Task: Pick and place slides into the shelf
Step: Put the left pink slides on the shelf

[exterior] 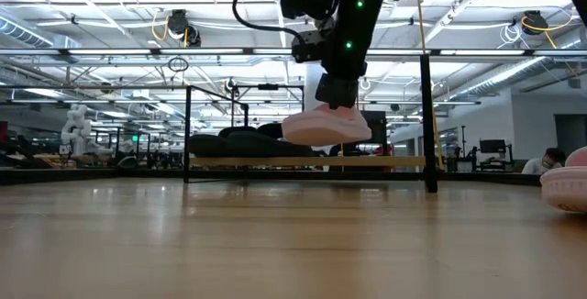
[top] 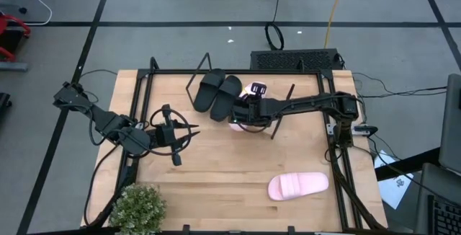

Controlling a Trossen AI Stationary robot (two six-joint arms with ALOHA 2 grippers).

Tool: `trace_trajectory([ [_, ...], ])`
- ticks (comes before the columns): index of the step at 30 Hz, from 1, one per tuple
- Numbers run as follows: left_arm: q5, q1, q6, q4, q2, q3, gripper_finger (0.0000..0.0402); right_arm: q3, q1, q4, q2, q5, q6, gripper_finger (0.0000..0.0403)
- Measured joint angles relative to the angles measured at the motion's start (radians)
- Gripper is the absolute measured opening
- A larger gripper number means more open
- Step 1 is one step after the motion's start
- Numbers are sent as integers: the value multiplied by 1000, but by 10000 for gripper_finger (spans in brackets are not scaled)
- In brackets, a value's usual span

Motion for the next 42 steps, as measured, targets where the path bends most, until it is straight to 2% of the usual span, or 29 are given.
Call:
trace_trajectory([
  [9, -1, 17, 8, 0, 0, 0, 86, 0, -27, 59, 0, -7, -29, 0],
  [34, 0, 19, 5, 1, 0, 0, 86, -1, -32, 43, 0, -35, -29, 0],
  [42, 1, 19, 5, 2, 0, 0, 86, -105, -32, 177, 0, -60, -58, 0],
])
